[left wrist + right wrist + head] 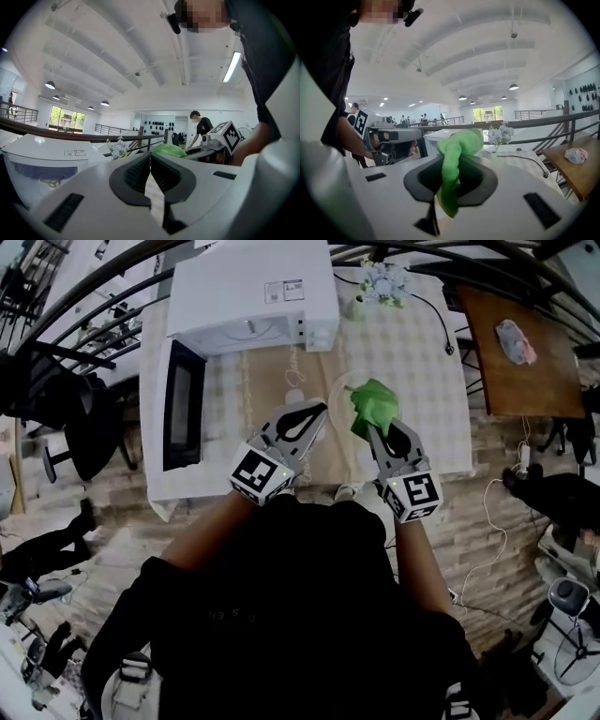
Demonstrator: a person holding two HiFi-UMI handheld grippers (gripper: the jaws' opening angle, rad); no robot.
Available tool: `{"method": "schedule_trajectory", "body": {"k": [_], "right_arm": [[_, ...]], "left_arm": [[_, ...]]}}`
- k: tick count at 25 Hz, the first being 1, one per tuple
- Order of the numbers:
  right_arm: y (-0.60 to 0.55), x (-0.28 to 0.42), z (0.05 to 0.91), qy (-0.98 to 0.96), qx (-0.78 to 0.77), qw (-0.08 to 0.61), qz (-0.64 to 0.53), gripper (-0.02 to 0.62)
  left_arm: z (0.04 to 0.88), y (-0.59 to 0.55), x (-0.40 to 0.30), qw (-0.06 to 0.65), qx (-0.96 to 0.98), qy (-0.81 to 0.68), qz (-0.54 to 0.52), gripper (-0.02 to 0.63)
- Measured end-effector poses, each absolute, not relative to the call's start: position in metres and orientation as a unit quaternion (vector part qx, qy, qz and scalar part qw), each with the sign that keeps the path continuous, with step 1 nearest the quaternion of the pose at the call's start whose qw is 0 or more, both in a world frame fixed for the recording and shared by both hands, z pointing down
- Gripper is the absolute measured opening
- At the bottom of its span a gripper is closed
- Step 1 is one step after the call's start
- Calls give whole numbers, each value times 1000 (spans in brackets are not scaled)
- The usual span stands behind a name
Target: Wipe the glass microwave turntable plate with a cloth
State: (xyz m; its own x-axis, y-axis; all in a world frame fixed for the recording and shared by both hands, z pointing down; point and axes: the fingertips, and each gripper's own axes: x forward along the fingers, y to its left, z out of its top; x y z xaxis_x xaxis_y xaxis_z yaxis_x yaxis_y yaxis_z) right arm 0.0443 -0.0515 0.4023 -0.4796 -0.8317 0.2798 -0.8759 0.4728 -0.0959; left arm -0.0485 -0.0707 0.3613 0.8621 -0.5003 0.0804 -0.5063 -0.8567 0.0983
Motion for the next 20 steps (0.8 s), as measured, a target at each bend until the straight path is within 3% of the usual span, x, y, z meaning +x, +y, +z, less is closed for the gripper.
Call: {"method": "schedule_trajectory", "body": {"k": [10,20], "right_arm": [[-113,94,474,-884,410,144,172,69],[-155,94,575,-874,379,222,206,69]], "left_arm": [[403,-109,0,75,922,-377,55,21],[455,-132,30,91,898,-424,77,21]]}}
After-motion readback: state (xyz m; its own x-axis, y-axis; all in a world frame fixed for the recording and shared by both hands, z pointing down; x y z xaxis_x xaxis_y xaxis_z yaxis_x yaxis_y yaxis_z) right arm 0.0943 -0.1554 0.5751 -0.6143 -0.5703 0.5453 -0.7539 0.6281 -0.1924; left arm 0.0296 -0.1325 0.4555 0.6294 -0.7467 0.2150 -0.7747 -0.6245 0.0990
